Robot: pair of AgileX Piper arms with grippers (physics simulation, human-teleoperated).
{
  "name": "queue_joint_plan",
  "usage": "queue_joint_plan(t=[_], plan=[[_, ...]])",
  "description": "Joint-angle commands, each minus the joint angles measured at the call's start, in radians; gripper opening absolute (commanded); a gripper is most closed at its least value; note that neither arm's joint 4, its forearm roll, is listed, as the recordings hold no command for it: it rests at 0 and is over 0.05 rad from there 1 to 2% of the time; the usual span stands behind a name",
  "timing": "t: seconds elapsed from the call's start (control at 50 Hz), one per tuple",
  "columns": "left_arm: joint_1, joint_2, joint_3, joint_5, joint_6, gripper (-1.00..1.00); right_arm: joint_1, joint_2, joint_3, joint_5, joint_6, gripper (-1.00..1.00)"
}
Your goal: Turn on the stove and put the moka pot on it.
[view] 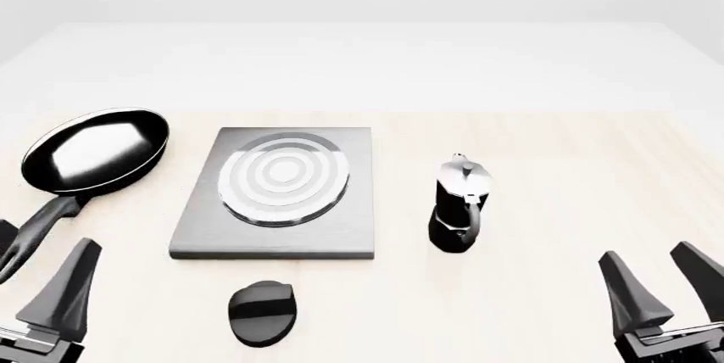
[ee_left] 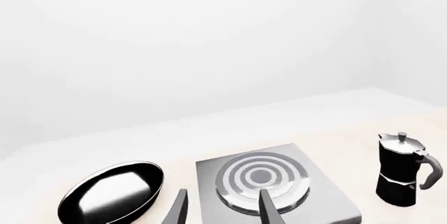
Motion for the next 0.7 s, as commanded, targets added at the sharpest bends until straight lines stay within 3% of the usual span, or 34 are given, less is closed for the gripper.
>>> queue_joint_plan(t=[0.02,0.36,0.46,0.6,0.7], plan=[[0.05,-0.021,0.063,-0.039,0.064,1.0,0.007,-0.004,0.0,-0.003,-0.001,1.0],[0.119,-0.021,0.063,0.033,-0.023,1.0,0.029,0.096,-0.006,-0.112,-0.055,1.0],[0.124,-0.021,0.063,0.039,-0.016,1.0,0.056,0.099,-0.05,-0.081,-0.071,1.0],[0.128,-0.021,0.063,0.049,-0.015,1.0,0.115,0.225,-0.118,-0.093,-0.114,1.0],[0.126,-0.021,0.063,0.051,-0.021,1.0,0.151,0.304,-0.158,-0.082,-0.1,1.0]])
